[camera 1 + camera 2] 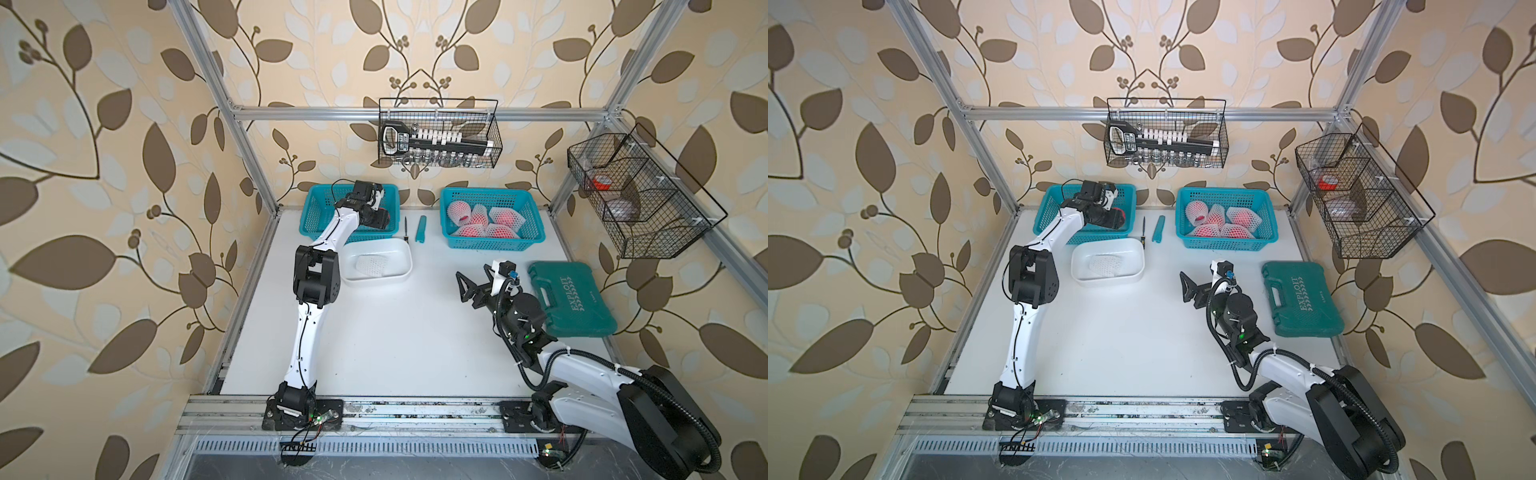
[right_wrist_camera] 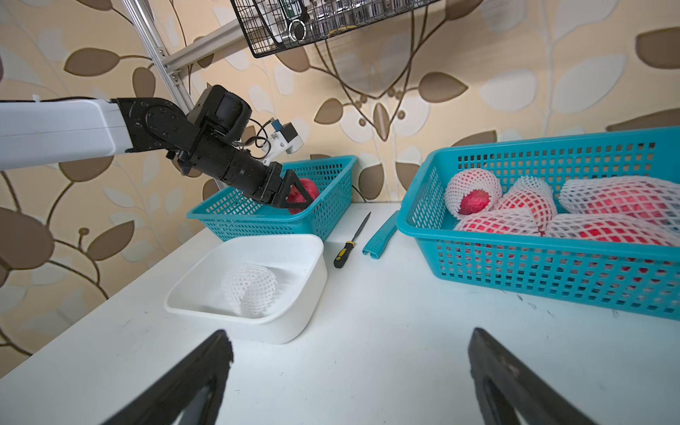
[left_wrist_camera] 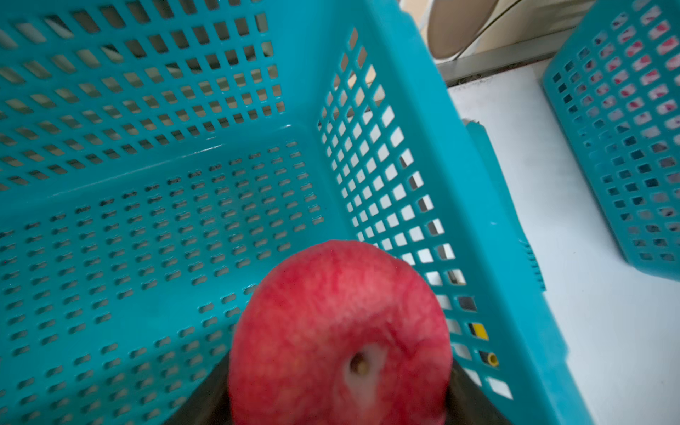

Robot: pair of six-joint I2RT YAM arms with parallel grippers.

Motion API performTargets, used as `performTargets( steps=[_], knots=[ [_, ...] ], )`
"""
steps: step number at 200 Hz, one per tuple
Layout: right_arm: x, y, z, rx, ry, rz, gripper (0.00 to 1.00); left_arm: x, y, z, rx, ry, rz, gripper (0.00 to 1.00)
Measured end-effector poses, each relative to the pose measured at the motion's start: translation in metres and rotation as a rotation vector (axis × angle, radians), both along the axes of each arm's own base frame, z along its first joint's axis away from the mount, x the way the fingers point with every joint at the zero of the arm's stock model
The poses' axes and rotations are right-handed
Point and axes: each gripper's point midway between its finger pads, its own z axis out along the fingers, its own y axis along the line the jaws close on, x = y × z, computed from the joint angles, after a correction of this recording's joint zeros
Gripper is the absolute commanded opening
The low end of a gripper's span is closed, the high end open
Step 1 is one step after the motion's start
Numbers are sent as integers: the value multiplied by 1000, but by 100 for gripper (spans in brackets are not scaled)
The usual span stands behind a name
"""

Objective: Remove foam nets from apples
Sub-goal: Place the apple in the basket.

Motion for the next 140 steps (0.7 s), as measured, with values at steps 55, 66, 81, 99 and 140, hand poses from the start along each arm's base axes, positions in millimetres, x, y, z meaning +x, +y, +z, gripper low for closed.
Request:
performTargets(
  steps=[55,66,81,99,140],
  knots=[
    [0,-1,1,1,-2,-8,100,4,0,-10,9,-3,-8,85],
    [1,-2,1,1,-2,-10,99,5,0,-9,7,-7,-5,87],
    [1,-2,0,1,-2,-10,100,6,-1,-8,9,-19,-8,90],
    [1,-1,-1,-1,0,-10,99,7,-1,-8,10,-23,-10,95],
    [2,-1,-2,-1,0,-11,100,2,1,3,13,-38,-14,99]
  ],
)
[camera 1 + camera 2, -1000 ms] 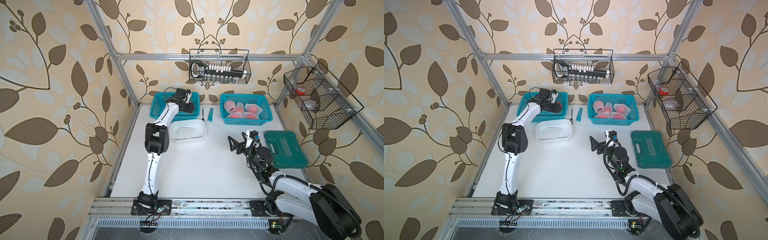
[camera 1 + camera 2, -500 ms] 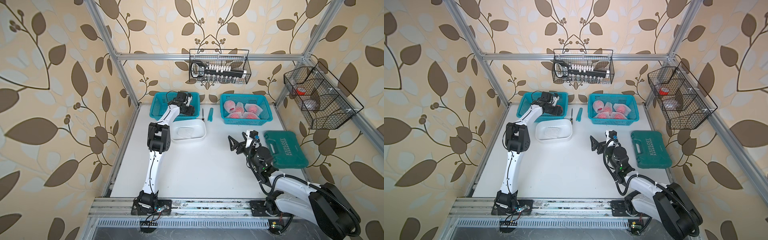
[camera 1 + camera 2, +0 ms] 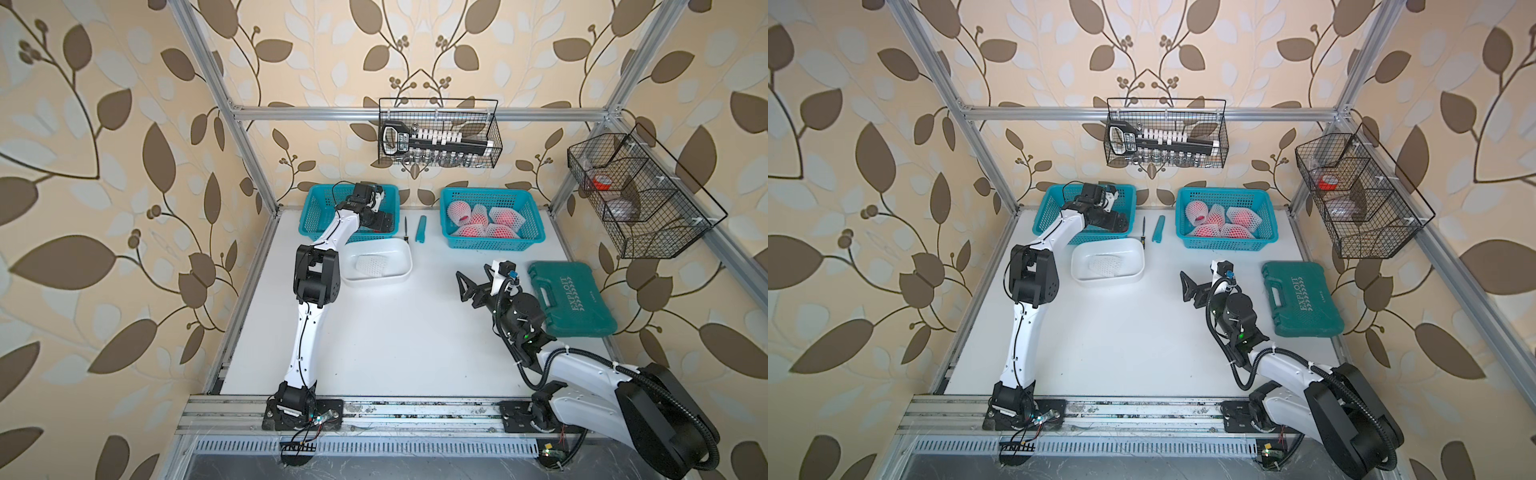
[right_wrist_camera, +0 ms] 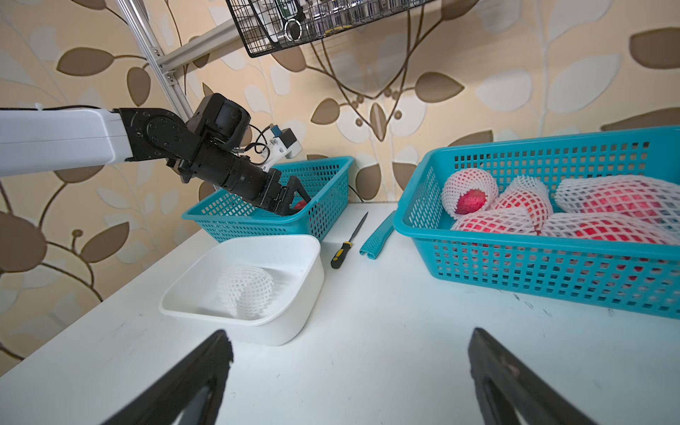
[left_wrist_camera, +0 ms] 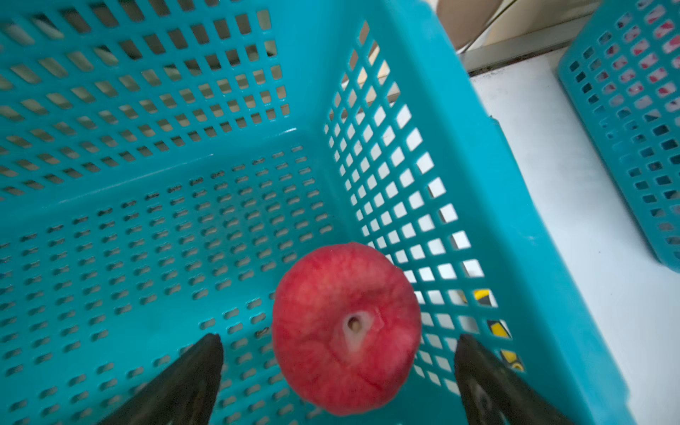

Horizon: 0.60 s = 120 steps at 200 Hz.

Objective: Remove foam nets from apples
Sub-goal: Place the apple in the basket, then pick up the apple from the basket.

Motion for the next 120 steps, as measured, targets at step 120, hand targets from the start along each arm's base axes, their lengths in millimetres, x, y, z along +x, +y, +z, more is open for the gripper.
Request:
performTargets(
  steps=[120],
  knots=[
    [117,-91,70,154,129,-228,91,-134,-7,179,-234,-322,36,99]
  ],
)
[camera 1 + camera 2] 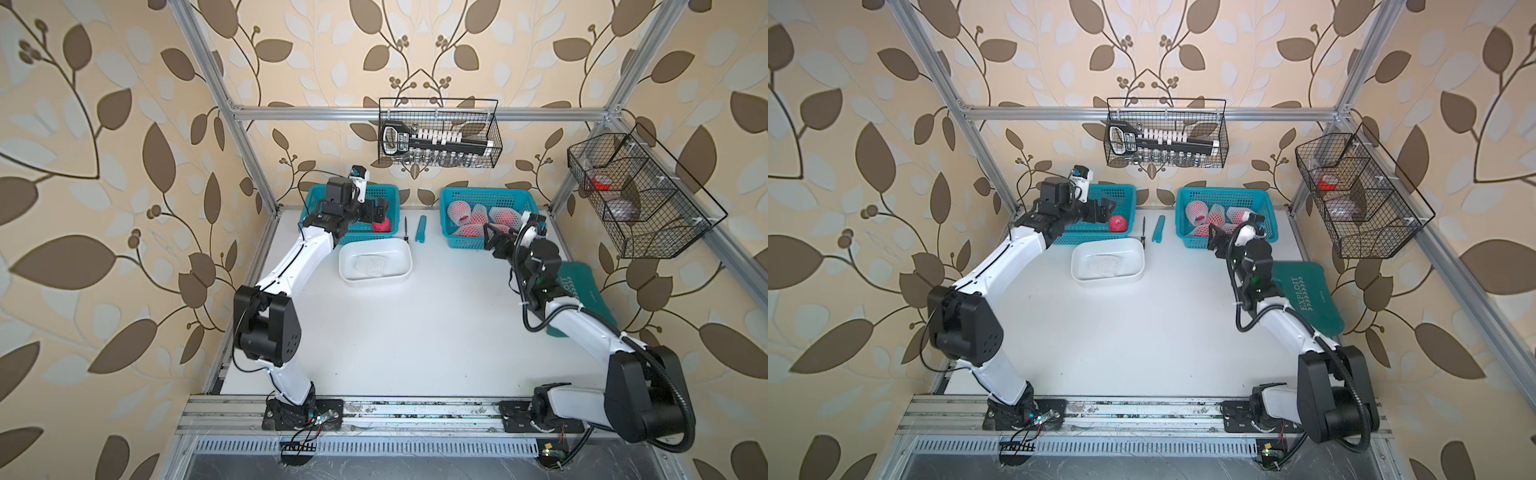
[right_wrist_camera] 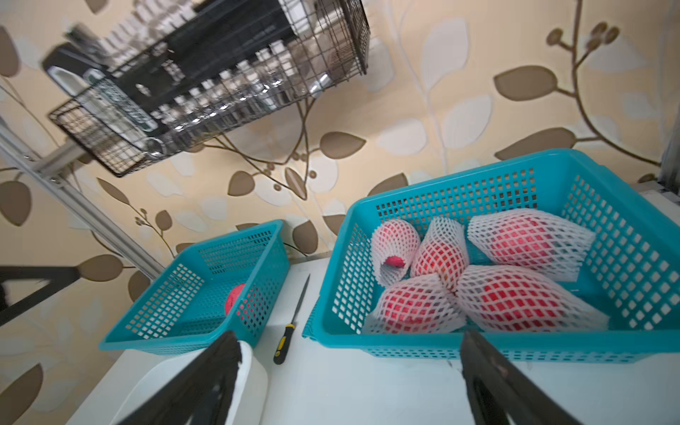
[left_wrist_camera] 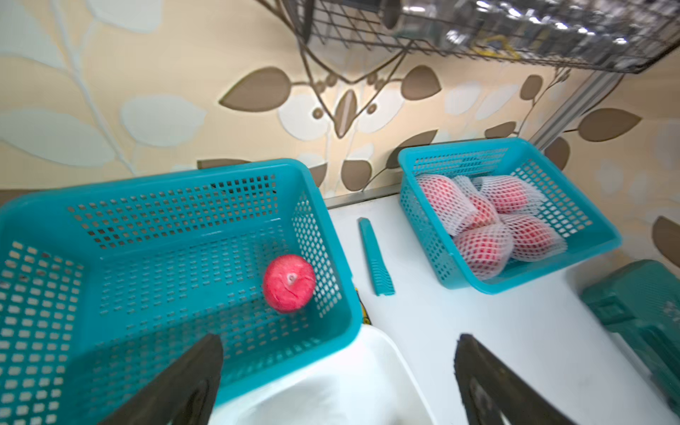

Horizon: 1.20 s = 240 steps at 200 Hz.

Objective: Remove foam nets from apples
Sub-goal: Pick up the apple from the basket.

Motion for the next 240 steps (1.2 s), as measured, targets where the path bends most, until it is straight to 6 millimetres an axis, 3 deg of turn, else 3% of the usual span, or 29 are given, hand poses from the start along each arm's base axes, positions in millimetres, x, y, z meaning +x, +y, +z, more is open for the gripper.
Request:
performTargets(
  steps=[21,49,90,126,151,184,199,206,240],
  knots=[
    [31,-13,3,12,62,-6,88,-47,-38,-21,-3,9,-66,99],
    [69,-25,-15,-3,195,-10,88,-100,-87,-62,14,65,-187,99],
    [98,-28,-51,-85,377,3,89,-146,-113,-103,42,149,-276,99],
    [117,-33,-78,-150,500,36,89,-171,-124,-125,58,198,-323,99],
    [125,-28,-95,-156,555,103,90,-181,-118,-138,74,225,-327,99],
    [130,-10,-104,-107,542,201,91,-181,-112,-141,103,221,-314,99],
    [139,-3,-102,-79,499,227,93,-181,-111,-142,111,221,-314,99],
    [143,-1,-102,-65,481,238,99,-181,-111,-142,112,220,-315,99],
    [173,9,-122,6,451,276,100,-181,-111,-142,114,218,-315,99]
  ],
)
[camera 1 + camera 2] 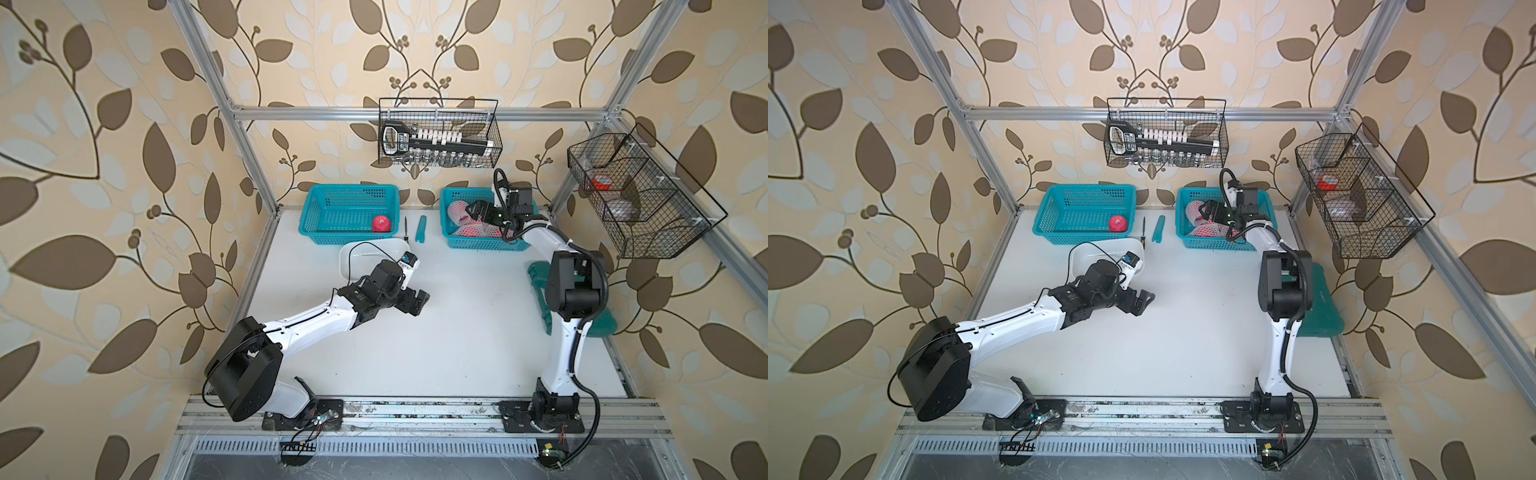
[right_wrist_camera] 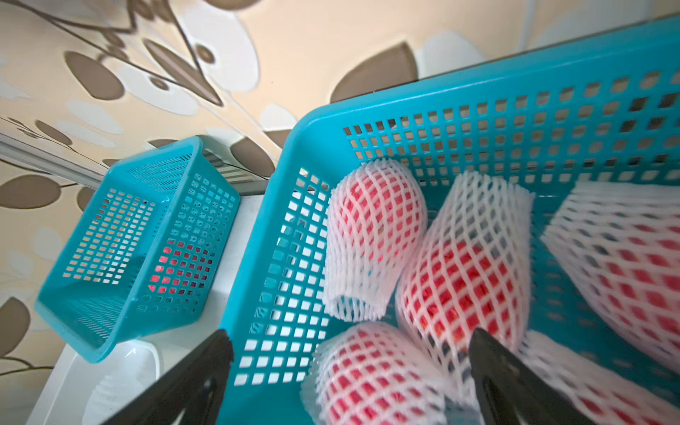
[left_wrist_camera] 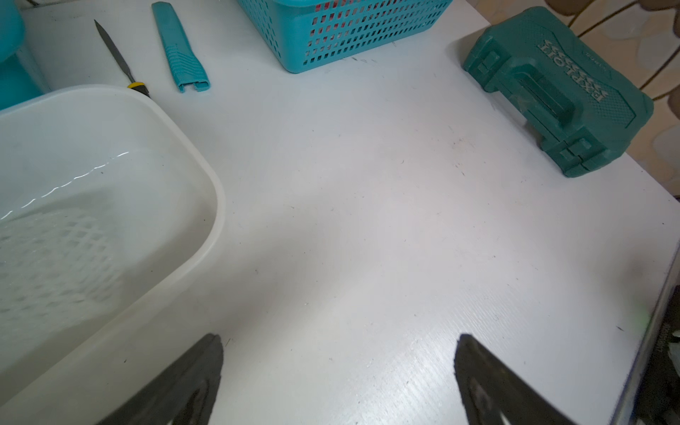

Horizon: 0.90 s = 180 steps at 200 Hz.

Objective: Remove foam nets from apples
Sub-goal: Pick up the apple from the basket.

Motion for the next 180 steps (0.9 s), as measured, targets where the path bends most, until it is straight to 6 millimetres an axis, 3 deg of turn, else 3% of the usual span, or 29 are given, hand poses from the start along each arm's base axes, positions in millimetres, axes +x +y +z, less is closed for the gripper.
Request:
performTargets(
  steps=[31,82,134,180],
  knots=[
    [20,4,-26,41,6,2,100,0,0,0,3,-3,-3,99],
    [38,8,-5,70,-66,16,99,0,2,-3,17,-7,-4,99],
    [38,18,-4,82,-75,43,99,-1,3,-5,21,-4,-5,99],
    [57,24,-15,87,-79,52,98,-1,2,-7,23,-1,-5,99]
  ],
)
